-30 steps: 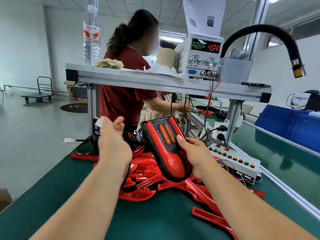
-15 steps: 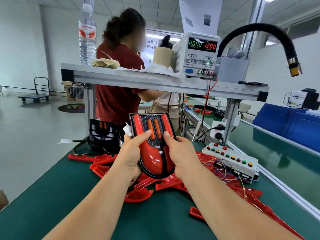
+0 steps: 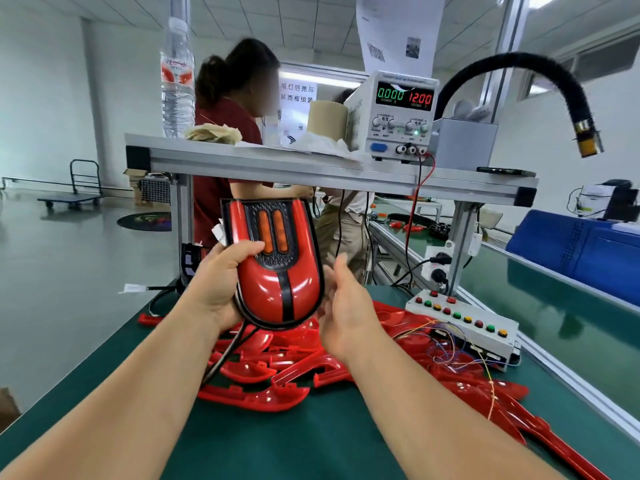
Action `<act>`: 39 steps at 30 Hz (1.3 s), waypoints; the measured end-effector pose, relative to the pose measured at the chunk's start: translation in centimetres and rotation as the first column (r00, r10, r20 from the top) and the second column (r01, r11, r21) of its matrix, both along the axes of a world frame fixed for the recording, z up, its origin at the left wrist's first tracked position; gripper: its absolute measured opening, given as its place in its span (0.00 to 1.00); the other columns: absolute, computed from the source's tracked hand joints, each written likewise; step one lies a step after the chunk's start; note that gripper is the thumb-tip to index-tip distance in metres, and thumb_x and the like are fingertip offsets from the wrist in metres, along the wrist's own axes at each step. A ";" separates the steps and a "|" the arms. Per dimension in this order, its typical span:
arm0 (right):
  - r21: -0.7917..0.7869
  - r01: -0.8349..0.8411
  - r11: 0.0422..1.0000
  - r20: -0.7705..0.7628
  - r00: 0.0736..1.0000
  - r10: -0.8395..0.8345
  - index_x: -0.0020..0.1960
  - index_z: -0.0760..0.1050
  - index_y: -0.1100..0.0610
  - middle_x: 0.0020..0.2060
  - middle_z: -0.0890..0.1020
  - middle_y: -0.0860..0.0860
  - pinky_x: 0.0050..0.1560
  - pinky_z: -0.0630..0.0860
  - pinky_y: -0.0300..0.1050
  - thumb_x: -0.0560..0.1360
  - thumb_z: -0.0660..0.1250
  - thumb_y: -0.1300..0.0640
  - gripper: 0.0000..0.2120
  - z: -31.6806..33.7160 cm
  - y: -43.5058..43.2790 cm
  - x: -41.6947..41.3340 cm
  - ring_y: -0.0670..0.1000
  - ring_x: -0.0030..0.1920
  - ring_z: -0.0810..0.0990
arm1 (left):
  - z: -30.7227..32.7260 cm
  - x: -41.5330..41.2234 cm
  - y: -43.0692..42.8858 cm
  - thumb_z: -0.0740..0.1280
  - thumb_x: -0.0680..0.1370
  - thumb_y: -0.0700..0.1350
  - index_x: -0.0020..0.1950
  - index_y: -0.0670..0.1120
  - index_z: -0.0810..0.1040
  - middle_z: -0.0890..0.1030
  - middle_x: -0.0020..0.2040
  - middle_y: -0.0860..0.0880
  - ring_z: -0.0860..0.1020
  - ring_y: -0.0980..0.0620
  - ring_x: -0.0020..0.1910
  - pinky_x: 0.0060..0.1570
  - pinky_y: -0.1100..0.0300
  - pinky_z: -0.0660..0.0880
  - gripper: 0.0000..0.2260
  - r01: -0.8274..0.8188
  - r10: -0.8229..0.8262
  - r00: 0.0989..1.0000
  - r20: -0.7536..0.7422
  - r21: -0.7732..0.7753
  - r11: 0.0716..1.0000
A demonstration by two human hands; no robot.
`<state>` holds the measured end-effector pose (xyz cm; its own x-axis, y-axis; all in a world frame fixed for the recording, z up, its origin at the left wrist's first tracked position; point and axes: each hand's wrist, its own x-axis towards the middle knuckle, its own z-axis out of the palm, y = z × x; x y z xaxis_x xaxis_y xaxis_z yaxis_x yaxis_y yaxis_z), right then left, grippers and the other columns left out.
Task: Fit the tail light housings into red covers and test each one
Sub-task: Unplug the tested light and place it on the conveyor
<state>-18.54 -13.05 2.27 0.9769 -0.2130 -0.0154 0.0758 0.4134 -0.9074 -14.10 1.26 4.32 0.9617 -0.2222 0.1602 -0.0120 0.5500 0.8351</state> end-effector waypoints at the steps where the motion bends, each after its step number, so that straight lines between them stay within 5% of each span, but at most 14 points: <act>1: 0.035 0.005 0.999 -0.007 1.000 -0.005 0.62 0.77 0.55 0.64 0.79 0.54 0.68 0.67 0.49 0.82 0.57 0.44 0.20 -0.5 0.2 0.0 0.51 0.64 0.76 | 0.7 0.0 0.3 0.64 0.77 0.40 0.66 0.40 0.75 0.83 0.55 0.37 0.83 0.38 0.51 0.42 0.43 0.82 0.18 0.005 -0.005 1.000 0.011 -0.007 1.000; 3: -0.007 -0.068 0.998 0.012 0.998 0.068 0.73 0.67 0.56 0.72 0.70 0.52 0.72 0.62 0.47 0.82 0.58 0.57 0.19 -1.3 0.9 -0.1 0.50 0.72 0.68 | 2.3 0.1 0.9 0.61 0.78 0.43 0.61 0.42 0.78 0.85 0.50 0.41 0.85 0.42 0.46 0.38 0.48 0.82 0.14 0.018 -0.016 0.998 0.059 -0.034 0.999; 5: -0.177 -0.192 0.965 0.034 0.979 0.201 0.79 0.51 0.54 0.78 0.58 0.51 0.74 0.55 0.47 0.79 0.62 0.63 0.33 -2.2 2.1 -0.4 0.49 0.76 0.58 | 4.2 0.0 1.4 0.59 0.79 0.45 0.58 0.46 0.79 0.85 0.50 0.43 0.85 0.43 0.46 0.39 0.49 0.82 0.13 0.005 0.004 0.994 0.111 -0.082 0.997; 11: -0.434 -0.225 0.872 0.091 0.953 0.291 0.78 0.37 0.40 0.78 0.53 0.46 0.69 0.56 0.44 0.66 0.78 0.44 0.58 -3.0 6.3 -0.3 0.41 0.71 0.54 | 8.0 -1.2 1.3 0.60 0.78 0.45 0.54 0.49 0.80 0.85 0.52 0.45 0.84 0.42 0.51 0.47 0.43 0.81 0.10 0.010 0.052 0.970 0.236 -0.254 0.967; 13: -0.295 -0.246 0.923 0.094 0.954 0.285 0.77 0.41 0.38 0.74 0.64 0.51 0.65 0.63 0.46 0.72 0.74 0.49 0.50 -2.8 7.0 0.0 0.46 0.68 0.66 | 8.1 -1.5 1.3 0.60 0.78 0.46 0.53 0.49 0.80 0.85 0.51 0.46 0.84 0.42 0.50 0.47 0.41 0.80 0.10 0.038 0.043 0.965 0.257 -0.301 0.953; 16: -0.077 -0.207 0.975 0.074 0.974 0.213 0.74 0.57 0.38 0.45 0.81 0.50 0.42 0.74 0.43 0.78 0.64 0.62 0.32 -3.5 6.7 0.0 0.47 0.40 0.79 | 7.6 -1.4 1.7 0.60 0.78 0.46 0.57 0.49 0.79 0.84 0.56 0.44 0.83 0.40 0.54 0.50 0.39 0.79 0.12 0.032 0.066 0.964 0.257 -0.358 0.933; 22: -0.374 -0.133 0.918 0.015 0.989 0.150 0.63 0.73 0.40 0.26 0.72 0.45 0.25 0.61 0.34 0.80 0.55 0.68 0.24 -4.4 0.8 -1.2 0.42 0.27 0.66 | 4.9 0.6 5.1 0.57 0.78 0.49 0.60 0.49 0.78 0.83 0.58 0.45 0.82 0.43 0.55 0.52 0.44 0.79 0.15 0.057 0.012 0.978 0.208 -0.321 0.945; 25: -0.701 0.010 0.713 0.055 0.998 0.040 0.56 0.81 0.44 0.24 0.72 0.42 0.23 0.59 0.33 0.80 0.56 0.68 0.23 -3.4 -3.2 -1.4 0.41 0.23 0.61 | 3.0 1.3 6.1 0.56 0.79 0.47 0.48 0.46 0.84 0.86 0.47 0.45 0.85 0.46 0.44 0.41 0.50 0.82 0.16 0.096 -0.065 0.988 0.141 -0.229 0.969; 27: -0.908 0.102 0.407 0.097 0.995 -0.035 0.52 0.83 0.43 0.32 0.80 0.43 0.25 0.62 0.33 0.78 0.57 0.68 0.24 -2.0 -5.4 -1.1 0.40 0.22 0.66 | 1.9 1.1 5.5 0.60 0.76 0.46 0.45 0.43 0.86 0.86 0.44 0.44 0.85 0.46 0.39 0.37 0.51 0.82 0.15 0.163 -0.154 0.985 0.076 -0.131 0.978; 29: -0.990 0.132 0.056 0.127 0.988 -0.089 0.51 0.84 0.42 0.49 0.85 0.46 0.36 0.72 0.37 0.75 0.58 0.68 0.24 -0.6 -6.9 -0.4 0.40 0.35 0.78 | 0.9 0.1 3.8 0.71 0.66 0.46 0.45 0.41 0.87 0.86 0.44 0.41 0.85 0.44 0.39 0.36 0.49 0.82 0.13 0.276 -0.275 0.961 0.022 -0.015 0.961; 31: -0.986 0.133 -0.097 0.147 0.976 -0.163 0.51 0.84 0.45 0.53 0.84 0.49 0.48 0.75 0.40 0.74 0.59 0.67 0.22 0.9 -7.4 0.0 0.51 0.50 0.81 | -0.4 -0.7 1.5 0.76 0.58 0.44 0.45 0.40 0.87 0.86 0.44 0.39 0.85 0.43 0.40 0.36 0.50 0.82 0.18 0.360 -0.357 0.933 -0.045 0.075 0.930; 33: -0.984 0.180 -0.006 0.177 0.959 -0.221 0.46 0.84 0.52 0.47 0.84 0.55 0.49 0.75 0.44 0.74 0.61 0.67 0.16 1.6 -7.6 0.1 0.57 0.48 0.80 | -1.4 -1.4 -0.8 0.70 0.63 0.44 0.44 0.39 0.87 0.85 0.44 0.39 0.85 0.43 0.39 0.36 0.51 0.82 0.14 0.399 -0.386 0.916 -0.113 0.144 0.905; 37: -0.596 0.144 0.790 0.119 0.989 -0.091 0.43 0.81 0.58 0.34 0.82 0.54 0.37 0.78 0.47 0.77 0.59 0.70 0.14 1.3 -8.0 -1.5 0.52 0.32 0.78 | -2.6 -2.0 -4.3 0.68 0.65 0.45 0.44 0.40 0.87 0.85 0.46 0.39 0.85 0.43 0.40 0.39 0.53 0.82 0.14 0.421 -0.389 0.902 -0.186 0.195 0.886; 39: -0.318 0.038 0.947 0.125 0.992 0.002 0.40 0.83 0.57 0.32 0.84 0.52 0.32 0.80 0.42 0.78 0.59 0.67 0.16 0.9 -8.3 -2.2 0.49 0.29 0.82 | -3.0 -2.4 -5.8 0.68 0.65 0.46 0.44 0.40 0.87 0.85 0.46 0.39 0.85 0.43 0.40 0.40 0.53 0.82 0.14 0.454 -0.421 0.887 -0.192 0.184 0.872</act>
<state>-20.77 -21.33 3.18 0.9630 -0.2046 0.1752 0.1989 0.1013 -0.9748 -16.51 -4.55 1.31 0.7661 -0.6388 -0.0709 0.3139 0.2756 0.9086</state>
